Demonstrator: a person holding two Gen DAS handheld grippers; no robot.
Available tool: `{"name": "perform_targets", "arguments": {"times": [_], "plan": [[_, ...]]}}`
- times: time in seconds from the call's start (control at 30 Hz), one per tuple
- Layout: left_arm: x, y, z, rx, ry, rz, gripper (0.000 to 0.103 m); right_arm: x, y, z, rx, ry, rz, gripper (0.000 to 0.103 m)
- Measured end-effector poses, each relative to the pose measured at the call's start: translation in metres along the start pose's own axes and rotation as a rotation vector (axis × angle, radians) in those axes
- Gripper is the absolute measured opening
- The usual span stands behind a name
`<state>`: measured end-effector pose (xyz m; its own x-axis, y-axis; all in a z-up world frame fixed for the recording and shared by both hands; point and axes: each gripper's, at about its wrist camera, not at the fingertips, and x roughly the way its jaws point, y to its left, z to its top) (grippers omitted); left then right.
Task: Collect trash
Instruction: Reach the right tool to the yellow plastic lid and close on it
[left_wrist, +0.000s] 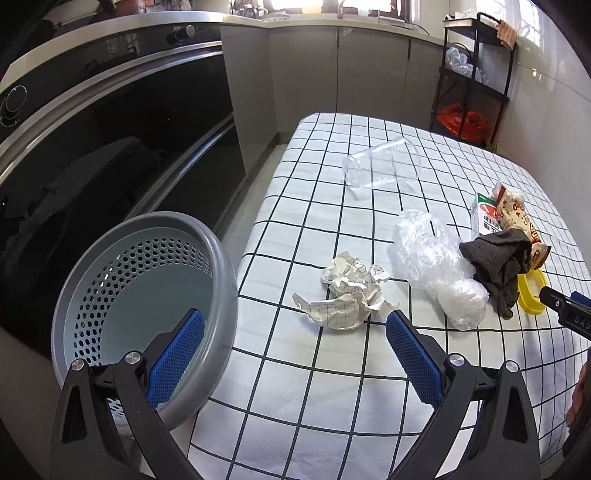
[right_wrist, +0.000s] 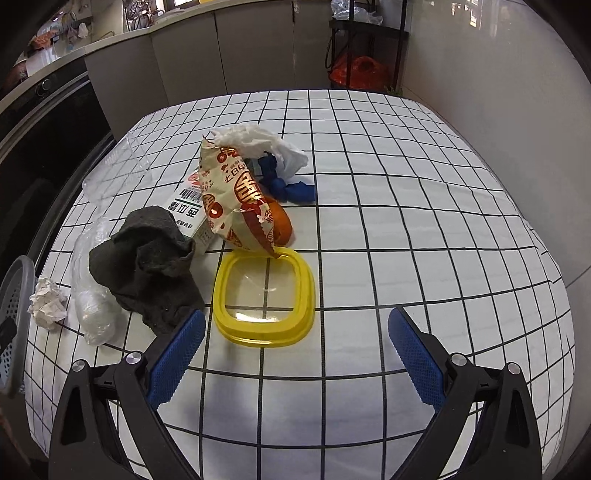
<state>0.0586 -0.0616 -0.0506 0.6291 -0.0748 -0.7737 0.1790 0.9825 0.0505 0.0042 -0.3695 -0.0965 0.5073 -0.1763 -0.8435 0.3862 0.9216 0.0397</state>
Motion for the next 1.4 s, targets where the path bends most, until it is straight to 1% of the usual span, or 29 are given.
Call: {"name": "perform_targets", "arguments": {"times": [0.13,0.33,0.43,0.57,0.67,0.7,0.77,0.8,0.97,1.07,1.2,1.3,1.4], "plan": [[0.005,0.002,0.000,-0.022,0.022,-0.032,0.097,0.008,0.008,0.003,-0.001,0.008,-0.007,0.095],[0.006,0.001,-0.001,-0.021,0.023,-0.043,0.097,0.025,0.009,0.005,0.035,0.049,-0.025,0.095],[0.005,0.000,-0.002,-0.016,0.023,-0.044,0.097,0.032,0.009,0.007,0.053,0.059,-0.019,0.095],[0.003,0.001,-0.001,-0.015,0.020,-0.045,0.097,0.041,0.011,0.007,0.046,0.079,-0.036,0.095],[-0.002,0.003,0.000,-0.016,0.004,-0.044,0.097,0.042,0.012,0.006,0.036,0.065,-0.041,0.094],[-0.003,0.003,0.000,-0.015,-0.001,-0.042,0.097,0.042,0.013,0.006,0.033,0.063,-0.041,0.092],[-0.003,0.003,0.000,-0.011,-0.004,-0.040,0.097,0.040,0.014,0.005,0.020,0.044,-0.051,0.080],[-0.003,0.003,-0.001,-0.010,-0.003,-0.039,0.097,0.037,0.014,0.005,0.012,0.035,-0.047,0.067],[0.003,0.001,0.000,-0.010,0.011,-0.048,0.097,0.033,0.011,0.003,0.018,0.042,-0.025,0.066],[0.006,0.001,0.000,-0.014,0.019,-0.059,0.097,0.028,0.001,-0.001,0.051,0.046,0.005,0.066],[0.006,-0.001,-0.001,-0.011,0.008,-0.059,0.097,0.015,-0.011,-0.009,0.085,0.049,0.024,0.066],[0.010,-0.005,0.000,0.000,0.006,-0.038,0.097,-0.002,-0.016,-0.011,0.093,0.021,0.034,0.066],[0.018,-0.010,0.003,0.003,0.011,-0.028,0.097,-0.014,-0.020,-0.009,0.093,-0.022,0.020,0.066]]}}
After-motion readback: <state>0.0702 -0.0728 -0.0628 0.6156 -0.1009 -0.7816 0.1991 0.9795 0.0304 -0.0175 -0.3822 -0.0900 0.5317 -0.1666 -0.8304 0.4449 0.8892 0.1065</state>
